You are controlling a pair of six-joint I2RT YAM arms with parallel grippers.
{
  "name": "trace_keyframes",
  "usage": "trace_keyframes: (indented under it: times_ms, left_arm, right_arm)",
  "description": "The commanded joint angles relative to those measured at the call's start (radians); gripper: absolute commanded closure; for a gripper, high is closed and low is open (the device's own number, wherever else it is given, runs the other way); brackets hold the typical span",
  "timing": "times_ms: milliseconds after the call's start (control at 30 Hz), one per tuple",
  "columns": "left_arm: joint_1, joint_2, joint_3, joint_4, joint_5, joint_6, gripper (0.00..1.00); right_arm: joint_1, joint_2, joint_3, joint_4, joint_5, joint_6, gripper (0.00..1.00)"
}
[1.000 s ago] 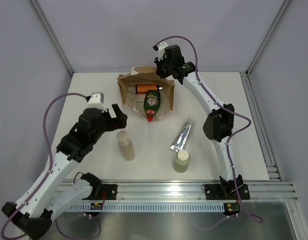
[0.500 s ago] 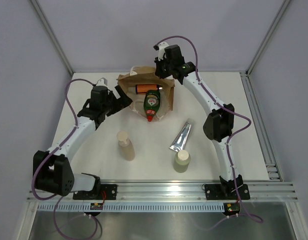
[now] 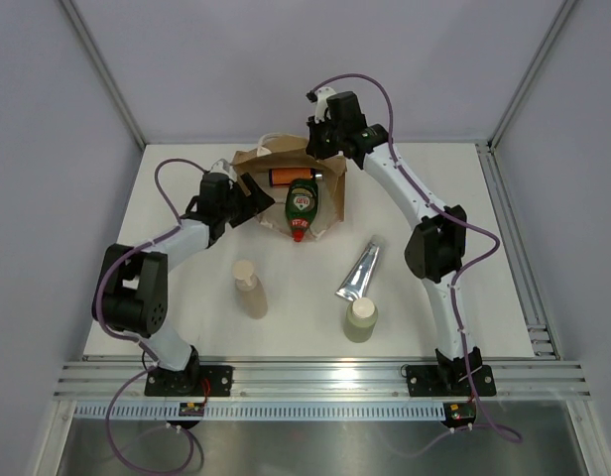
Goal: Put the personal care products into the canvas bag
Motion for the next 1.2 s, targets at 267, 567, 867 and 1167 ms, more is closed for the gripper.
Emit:
trace_keyframes:
  times_ms: [267,567,867,1167]
  left_arm:
    - [0.015,0.13,0.088,0.151,0.019,-0.024,0.93]
    - [0.108,-0.058,0.174,0.099,0.312,-0.21,1.0]
    - [0.149,-0.013,0.317,0.18,0.409,-0.591,1.0]
    - [0.149,0.081,0.446,0.191,0.406,-0.688,1.0]
  right_arm:
    - [-0.002,-0.118,-0.06,-0.034,-0.042,0.058,1.0]
    - [-0.044,-0.086,-0.011,-0.064,-0.043,-0.09,0.97]
    - [-0.067,-0.007,0.062,-0.224,-0.254,-0.323,0.55]
    - [-0.076,-0.251,-0.063,-0.269,-0.52,-0.705,0.03]
